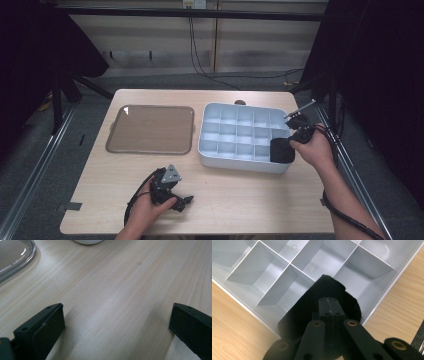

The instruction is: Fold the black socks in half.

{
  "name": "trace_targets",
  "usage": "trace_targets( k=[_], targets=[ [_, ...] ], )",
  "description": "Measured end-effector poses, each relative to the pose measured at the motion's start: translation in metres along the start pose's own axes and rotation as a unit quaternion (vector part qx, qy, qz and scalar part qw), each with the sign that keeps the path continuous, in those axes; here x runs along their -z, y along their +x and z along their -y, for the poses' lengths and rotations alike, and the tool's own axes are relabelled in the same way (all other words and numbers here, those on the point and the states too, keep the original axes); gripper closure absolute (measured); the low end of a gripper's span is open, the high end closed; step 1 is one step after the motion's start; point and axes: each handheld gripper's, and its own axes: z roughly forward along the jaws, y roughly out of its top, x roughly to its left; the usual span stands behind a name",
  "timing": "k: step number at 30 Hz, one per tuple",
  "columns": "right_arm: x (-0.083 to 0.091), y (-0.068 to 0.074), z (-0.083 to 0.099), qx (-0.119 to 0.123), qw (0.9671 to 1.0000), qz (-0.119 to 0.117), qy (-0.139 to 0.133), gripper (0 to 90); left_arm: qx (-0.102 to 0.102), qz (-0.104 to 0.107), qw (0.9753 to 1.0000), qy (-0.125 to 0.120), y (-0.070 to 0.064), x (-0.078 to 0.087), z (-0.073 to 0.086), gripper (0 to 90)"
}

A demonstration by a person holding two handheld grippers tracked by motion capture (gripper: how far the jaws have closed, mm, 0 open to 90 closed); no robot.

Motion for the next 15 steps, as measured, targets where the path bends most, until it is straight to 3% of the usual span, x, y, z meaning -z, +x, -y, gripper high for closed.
trace_targets(
  k=[15],
  targets=[
    [-0.013, 0.001, 0.008, -0.004, 0.9998, -0.007, 0.018, 90.0, 0.002, 0.0, 1.0, -0.001, 0.0, 0.0, 0.0, 0.0]
  ],
)
